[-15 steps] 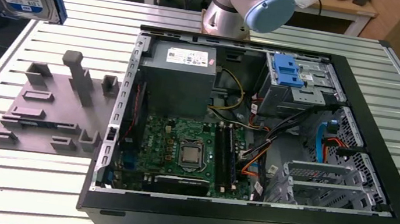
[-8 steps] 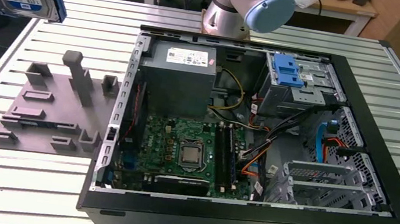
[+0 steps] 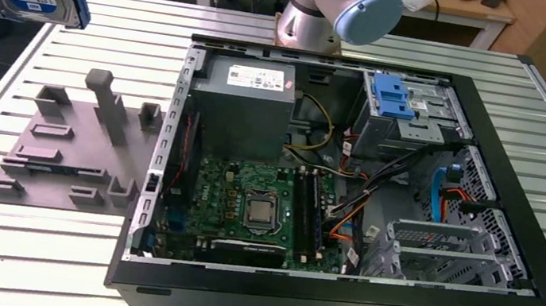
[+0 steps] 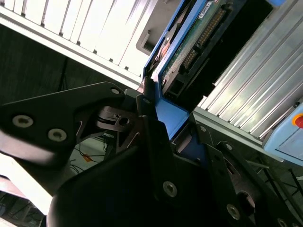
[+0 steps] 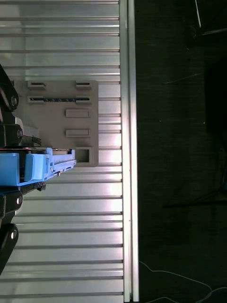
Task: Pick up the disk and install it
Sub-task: 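Pick up the disk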
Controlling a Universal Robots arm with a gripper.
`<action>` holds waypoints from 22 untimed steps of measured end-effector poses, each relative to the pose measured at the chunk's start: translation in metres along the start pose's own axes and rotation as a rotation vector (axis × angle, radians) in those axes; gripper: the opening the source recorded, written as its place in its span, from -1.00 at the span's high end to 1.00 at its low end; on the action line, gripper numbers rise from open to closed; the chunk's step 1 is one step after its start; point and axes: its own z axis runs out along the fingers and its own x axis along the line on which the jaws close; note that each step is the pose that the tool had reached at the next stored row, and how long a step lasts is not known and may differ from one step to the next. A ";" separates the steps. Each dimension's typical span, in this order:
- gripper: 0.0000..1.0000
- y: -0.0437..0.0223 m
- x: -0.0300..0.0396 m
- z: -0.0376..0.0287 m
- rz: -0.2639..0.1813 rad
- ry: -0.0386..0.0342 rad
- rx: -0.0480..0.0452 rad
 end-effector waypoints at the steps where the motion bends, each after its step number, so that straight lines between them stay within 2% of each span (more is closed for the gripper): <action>1: 0.27 0.0000 0.0000 -0.0001 0.000 0.0000 -0.0001; 22: 0.27 0.0000 0.0000 -0.0008 0.000 0.0000 -0.0001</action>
